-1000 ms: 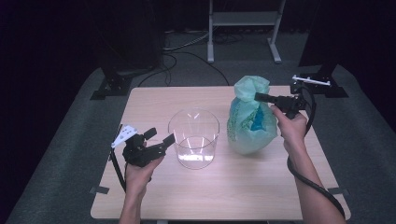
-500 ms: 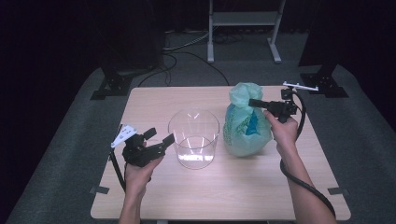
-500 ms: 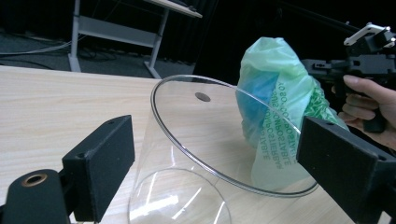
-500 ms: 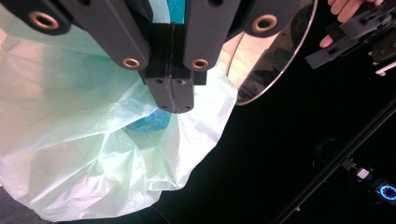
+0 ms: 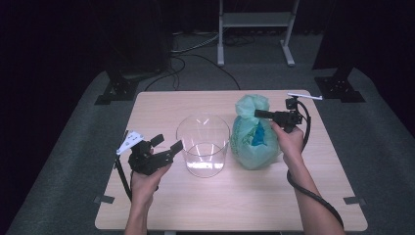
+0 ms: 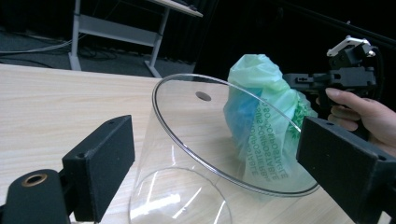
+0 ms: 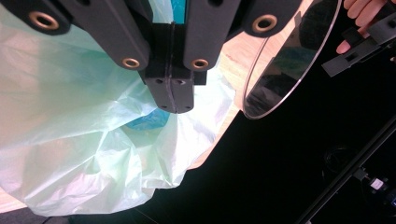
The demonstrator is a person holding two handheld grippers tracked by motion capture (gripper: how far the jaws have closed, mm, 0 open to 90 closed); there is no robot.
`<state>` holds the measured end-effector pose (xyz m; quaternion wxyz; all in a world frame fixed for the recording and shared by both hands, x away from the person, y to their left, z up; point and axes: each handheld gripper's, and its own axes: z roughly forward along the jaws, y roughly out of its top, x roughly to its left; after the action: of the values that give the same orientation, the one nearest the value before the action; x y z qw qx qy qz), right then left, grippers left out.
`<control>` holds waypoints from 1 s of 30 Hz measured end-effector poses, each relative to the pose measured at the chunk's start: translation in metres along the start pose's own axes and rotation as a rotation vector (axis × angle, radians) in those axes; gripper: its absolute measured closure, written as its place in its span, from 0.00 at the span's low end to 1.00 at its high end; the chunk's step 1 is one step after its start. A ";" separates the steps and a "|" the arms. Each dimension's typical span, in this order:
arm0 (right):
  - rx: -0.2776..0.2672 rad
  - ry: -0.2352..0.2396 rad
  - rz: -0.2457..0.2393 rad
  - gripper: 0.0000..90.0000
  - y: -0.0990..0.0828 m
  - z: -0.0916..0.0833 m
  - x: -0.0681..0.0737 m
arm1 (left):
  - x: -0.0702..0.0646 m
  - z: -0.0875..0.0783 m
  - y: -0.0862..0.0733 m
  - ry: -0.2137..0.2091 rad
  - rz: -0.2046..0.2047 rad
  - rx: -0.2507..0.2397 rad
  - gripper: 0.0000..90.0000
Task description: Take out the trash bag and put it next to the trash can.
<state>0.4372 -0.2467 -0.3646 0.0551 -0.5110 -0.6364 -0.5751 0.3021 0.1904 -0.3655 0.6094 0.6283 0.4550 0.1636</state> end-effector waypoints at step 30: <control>0.064 -0.052 -0.001 0.97 -0.018 0.020 -0.016 | 0.001 0.002 -0.001 0.001 -0.006 0.009 0.12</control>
<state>0.4421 -0.2373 -0.3941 0.0544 -0.5234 -0.6561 -0.5410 0.3035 0.1900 -0.3675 0.6069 0.6295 0.4579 0.1604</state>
